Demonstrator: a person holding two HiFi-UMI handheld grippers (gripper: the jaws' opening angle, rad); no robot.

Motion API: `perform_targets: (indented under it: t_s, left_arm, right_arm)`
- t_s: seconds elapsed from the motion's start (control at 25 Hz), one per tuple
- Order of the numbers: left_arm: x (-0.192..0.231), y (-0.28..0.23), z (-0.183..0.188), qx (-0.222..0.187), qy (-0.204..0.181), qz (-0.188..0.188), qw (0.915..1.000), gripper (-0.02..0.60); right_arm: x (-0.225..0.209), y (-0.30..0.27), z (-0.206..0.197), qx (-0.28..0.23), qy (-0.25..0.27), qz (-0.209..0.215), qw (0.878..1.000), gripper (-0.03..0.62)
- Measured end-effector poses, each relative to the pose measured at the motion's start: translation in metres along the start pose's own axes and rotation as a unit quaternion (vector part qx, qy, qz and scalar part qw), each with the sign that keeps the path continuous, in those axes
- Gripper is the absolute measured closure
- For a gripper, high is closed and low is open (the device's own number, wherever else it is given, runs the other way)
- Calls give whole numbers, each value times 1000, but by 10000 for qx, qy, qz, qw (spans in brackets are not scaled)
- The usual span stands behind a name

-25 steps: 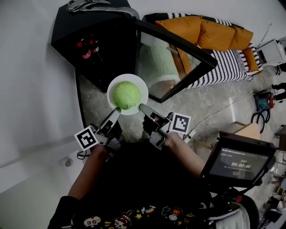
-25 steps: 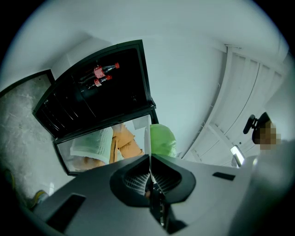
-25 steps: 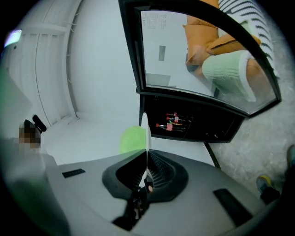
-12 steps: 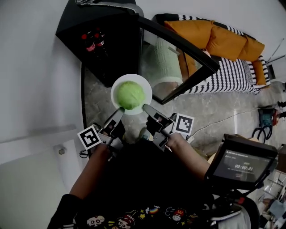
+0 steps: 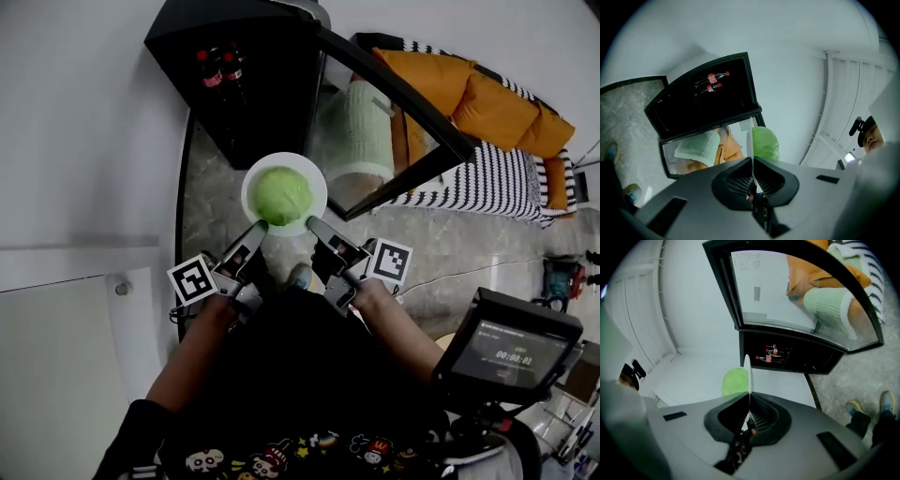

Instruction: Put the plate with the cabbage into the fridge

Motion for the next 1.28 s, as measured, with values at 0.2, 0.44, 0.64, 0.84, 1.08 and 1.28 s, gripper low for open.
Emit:
perform_targets:
  t_s: [0.2, 0.44, 0.64, 0.84, 1.08, 1.28]
  left_arm:
    - [3, 1, -1, -64, 207, 33, 9998, 571]
    - [5, -2, 0, -61, 312, -1, 9995, 571]
    - [6, -4, 3, -35, 292, -46, 9996, 571]
    - [4, -5, 6, -33, 340, -81, 9994, 571]
    - [6, -7, 1, -12, 361, -58, 9993, 571]
    - [5, -7, 1, 18, 423, -41, 9991, 571]
  right_arm:
    - [-3, 0, -1, -21, -129, -69, 9999, 580]
    - [-6, 0, 0, -61, -161, -104, 9998, 580]
    - [-5, -1, 4, -93, -127, -95, 9998, 580]
    - [-4, -4, 6, -105, -105, -102, 9998, 582]
    - [-7, 1, 5, -130, -139, -109, 9998, 580]
    - [-6, 2, 4, -164, -161, -112, 9997, 580]
Point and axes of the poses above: the fingertips, and each gripper's own axes: y backward along the fingers, x to its left, z out of its top, the point moved 1 cm from there along y, backward along the fingers, and after that the axes turned 8 degrees about x, right-handed, at the moved point
